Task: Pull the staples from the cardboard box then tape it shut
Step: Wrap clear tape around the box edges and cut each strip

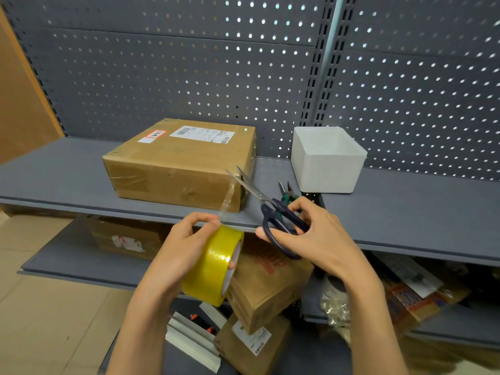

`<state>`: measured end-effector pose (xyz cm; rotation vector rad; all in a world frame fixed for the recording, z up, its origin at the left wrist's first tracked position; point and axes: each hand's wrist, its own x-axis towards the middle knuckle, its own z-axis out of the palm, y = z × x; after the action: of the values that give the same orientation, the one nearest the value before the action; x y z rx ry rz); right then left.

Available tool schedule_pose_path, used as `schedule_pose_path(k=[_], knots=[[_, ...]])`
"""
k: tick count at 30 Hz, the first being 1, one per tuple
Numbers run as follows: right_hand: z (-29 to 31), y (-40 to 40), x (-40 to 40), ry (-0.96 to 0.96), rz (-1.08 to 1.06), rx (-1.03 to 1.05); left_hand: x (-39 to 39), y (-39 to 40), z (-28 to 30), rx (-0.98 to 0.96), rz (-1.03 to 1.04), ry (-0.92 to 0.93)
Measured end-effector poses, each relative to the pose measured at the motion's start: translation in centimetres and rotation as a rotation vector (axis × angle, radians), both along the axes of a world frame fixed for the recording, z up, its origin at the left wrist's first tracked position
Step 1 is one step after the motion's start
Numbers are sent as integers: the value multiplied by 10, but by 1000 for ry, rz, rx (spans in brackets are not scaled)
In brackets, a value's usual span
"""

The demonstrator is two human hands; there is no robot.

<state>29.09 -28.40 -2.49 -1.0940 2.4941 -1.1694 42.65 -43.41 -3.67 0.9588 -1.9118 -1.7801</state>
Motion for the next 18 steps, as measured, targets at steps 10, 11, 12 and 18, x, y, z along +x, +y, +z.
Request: schedule_pose_path(k=[10,11,12,18], knots=[[2,18,0,-54,42,171,2,1,0,51,-23,0],[2,17,0,-56,49,167,2,1,-1,47,-22,3],[1,16,0,-62,57,161,2,1,-2,37,-21,2],[2,5,-1,-52,67,149,2,-1,-4,14,-10,1]])
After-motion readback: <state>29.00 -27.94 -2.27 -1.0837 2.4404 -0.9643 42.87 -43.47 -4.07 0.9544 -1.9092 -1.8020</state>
